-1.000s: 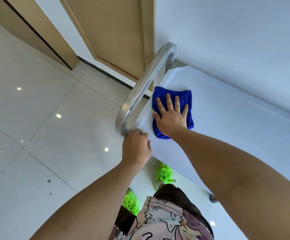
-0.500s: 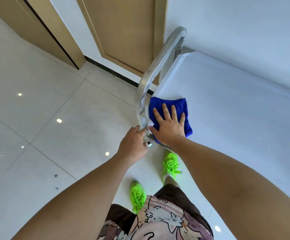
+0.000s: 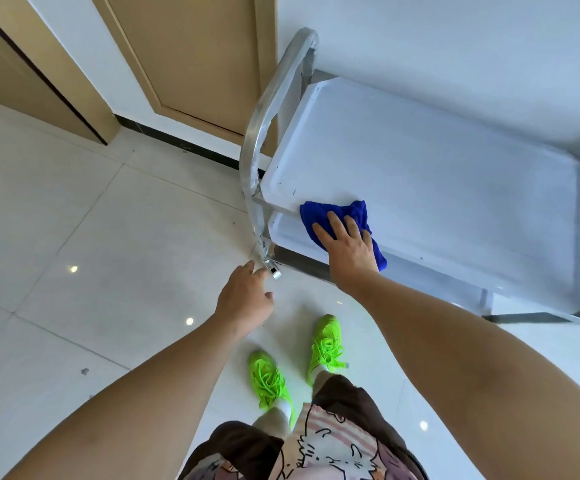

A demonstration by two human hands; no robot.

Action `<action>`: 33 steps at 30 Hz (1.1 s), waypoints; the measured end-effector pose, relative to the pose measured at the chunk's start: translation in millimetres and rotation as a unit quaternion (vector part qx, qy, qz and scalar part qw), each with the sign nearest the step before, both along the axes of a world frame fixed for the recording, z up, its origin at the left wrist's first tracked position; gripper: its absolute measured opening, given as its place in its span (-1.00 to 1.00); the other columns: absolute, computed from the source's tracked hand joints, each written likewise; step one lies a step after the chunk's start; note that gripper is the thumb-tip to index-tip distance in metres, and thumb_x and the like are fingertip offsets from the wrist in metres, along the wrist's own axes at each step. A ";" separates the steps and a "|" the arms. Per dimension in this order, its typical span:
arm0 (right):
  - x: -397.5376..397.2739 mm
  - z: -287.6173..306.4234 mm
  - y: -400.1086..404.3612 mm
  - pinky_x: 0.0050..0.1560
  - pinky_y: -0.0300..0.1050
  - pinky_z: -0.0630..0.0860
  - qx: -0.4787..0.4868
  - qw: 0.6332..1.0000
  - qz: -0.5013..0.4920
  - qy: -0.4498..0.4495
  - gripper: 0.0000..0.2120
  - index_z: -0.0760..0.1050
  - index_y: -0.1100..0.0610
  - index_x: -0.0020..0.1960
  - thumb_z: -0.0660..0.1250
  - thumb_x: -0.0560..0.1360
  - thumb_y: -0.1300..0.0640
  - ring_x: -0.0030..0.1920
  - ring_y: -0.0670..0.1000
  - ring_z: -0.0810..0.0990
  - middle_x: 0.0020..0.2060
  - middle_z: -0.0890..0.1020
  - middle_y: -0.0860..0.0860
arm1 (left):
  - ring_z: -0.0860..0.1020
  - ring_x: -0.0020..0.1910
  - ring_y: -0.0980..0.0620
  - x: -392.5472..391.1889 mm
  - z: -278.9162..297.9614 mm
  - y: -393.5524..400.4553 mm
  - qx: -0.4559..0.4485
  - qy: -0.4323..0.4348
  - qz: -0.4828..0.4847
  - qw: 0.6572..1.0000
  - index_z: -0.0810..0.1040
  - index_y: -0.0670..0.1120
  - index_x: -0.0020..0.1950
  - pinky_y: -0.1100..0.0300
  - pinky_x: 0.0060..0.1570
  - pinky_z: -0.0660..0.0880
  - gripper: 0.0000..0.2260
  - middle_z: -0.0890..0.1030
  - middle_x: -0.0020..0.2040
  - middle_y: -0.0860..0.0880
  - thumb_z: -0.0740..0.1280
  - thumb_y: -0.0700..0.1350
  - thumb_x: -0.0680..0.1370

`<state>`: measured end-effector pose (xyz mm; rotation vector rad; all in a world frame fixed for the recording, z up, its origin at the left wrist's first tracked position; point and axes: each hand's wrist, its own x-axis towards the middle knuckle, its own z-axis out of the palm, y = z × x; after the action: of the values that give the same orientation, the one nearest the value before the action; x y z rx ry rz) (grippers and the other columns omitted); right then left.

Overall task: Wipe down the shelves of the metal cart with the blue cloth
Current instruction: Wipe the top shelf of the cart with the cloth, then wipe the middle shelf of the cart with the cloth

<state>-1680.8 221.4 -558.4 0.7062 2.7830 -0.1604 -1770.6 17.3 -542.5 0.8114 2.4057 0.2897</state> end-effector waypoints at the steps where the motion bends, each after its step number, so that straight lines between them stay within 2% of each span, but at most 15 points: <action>1: 8.0 0.2 0.7 0.52 0.21 0.06 -0.005 1.000 -0.008 -0.001 -0.06 0.04 -0.07 0.59 0.44 0.37 0.30 0.55 0.22 -0.06 0.59 -0.04 0.01 | 0.23 0.48 -0.10 4.2 0.0 2.1 0.001 0.000 -0.005 1.000 0.35 -0.07 0.48 0.04 0.36 0.29 -0.53 0.29 0.51 -0.13 0.28 -0.04 0.57; 5: 35.5 2.1 5.6 0.55 0.23 -0.01 -0.025 0.998 -0.057 0.002 -0.13 0.05 -0.05 0.60 0.35 0.42 0.36 0.57 0.22 -0.12 0.61 -0.09 0.00 | 0.22 0.50 -0.08 19.6 3.5 20.3 0.024 0.002 -0.029 0.999 0.37 -0.05 0.47 0.05 0.37 0.29 -0.54 0.28 0.52 -0.11 0.29 -0.04 0.56; 10: 76.2 4.2 21.3 0.55 0.25 -0.04 -0.044 0.993 -0.107 0.003 -0.11 0.02 -0.07 0.61 0.30 0.43 0.39 0.58 0.19 -0.19 0.61 -0.14 -0.03 | 0.21 0.52 -0.06 40.1 9.9 47.7 0.030 0.000 -0.059 0.998 0.36 -0.05 0.49 0.02 0.40 0.32 -0.51 0.26 0.54 -0.10 0.29 -0.03 0.57; 14: 112.9 3.2 37.1 0.54 0.27 0.02 -0.058 0.988 -0.143 0.008 -0.13 0.02 -0.08 0.60 0.29 0.44 0.39 0.58 0.18 -0.20 0.61 -0.15 -0.04 | 0.26 0.48 -0.07 67.0 13.1 70.4 0.033 0.006 -0.094 0.995 0.37 -0.07 0.47 0.00 0.38 0.35 -0.52 0.30 0.52 -0.09 0.30 -0.04 0.56; 18: 156.9 3.6 54.9 0.53 0.26 0.07 -0.066 0.979 -0.192 0.008 -0.13 0.03 -0.07 0.60 0.30 0.44 0.39 0.58 0.17 -0.19 0.61 -0.15 -0.05 | 0.15 0.54 -0.08 109.2 9.7 91.4 0.024 -0.005 -0.122 0.992 0.33 -0.05 0.50 0.03 0.44 0.23 -0.50 0.21 0.56 -0.11 0.31 -0.04 0.57; 22: 203.3 9.3 76.6 0.50 0.23 0.17 -0.084 0.964 -0.253 0.000 -0.10 0.04 -0.08 0.60 0.30 0.40 0.43 0.58 0.16 -0.17 0.61 -0.15 -0.06 | 0.12 0.55 -0.07 158.4 5.2 112.5 0.011 -0.018 -0.168 0.986 0.30 -0.06 0.52 0.02 0.46 0.22 -0.49 0.16 0.58 -0.11 0.29 -0.02 0.58; 27: 258.3 8.9 90.2 0.38 0.19 0.36 -0.090 0.951 -0.294 -0.001 -0.11 0.04 -0.08 0.59 0.30 0.41 0.42 0.57 0.19 -0.09 0.61 -0.13 -0.06 | 0.11 0.55 -0.07 205.8 -0.2 140.7 0.012 -0.023 -0.210 0.977 0.29 -0.05 0.53 0.03 0.47 0.20 -0.49 0.16 0.58 -0.10 0.27 -0.01 0.59; 30: 285.0 0.1 86.8 0.18 0.09 0.51 -0.104 0.945 -0.311 0.005 -0.15 0.09 -0.06 0.56 0.32 0.40 0.40 0.51 0.19 0.05 0.60 -0.03 -0.04 | 0.12 0.55 -0.08 226.0 -9.6 156.1 0.015 -0.020 -0.230 0.973 0.31 -0.05 0.51 0.04 0.47 0.20 -0.51 0.17 0.58 -0.11 0.27 -0.02 0.58; 33: 306.6 -21.5 79.5 0.01 0.04 0.52 -0.108 0.943 -0.315 0.023 -0.17 0.14 -0.01 0.53 0.33 0.37 0.40 0.40 0.17 0.20 0.56 0.07 -0.03 | 0.12 0.54 -0.10 242.9 -28.3 166.4 0.001 -0.017 -0.251 0.968 0.33 -0.05 0.49 0.04 0.44 0.21 -0.53 0.18 0.57 -0.13 0.27 -0.03 0.58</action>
<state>-1374.2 301.0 -579.9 1.5146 2.4214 -0.5972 -1527.7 183.8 -570.9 1.3630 2.0761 0.1021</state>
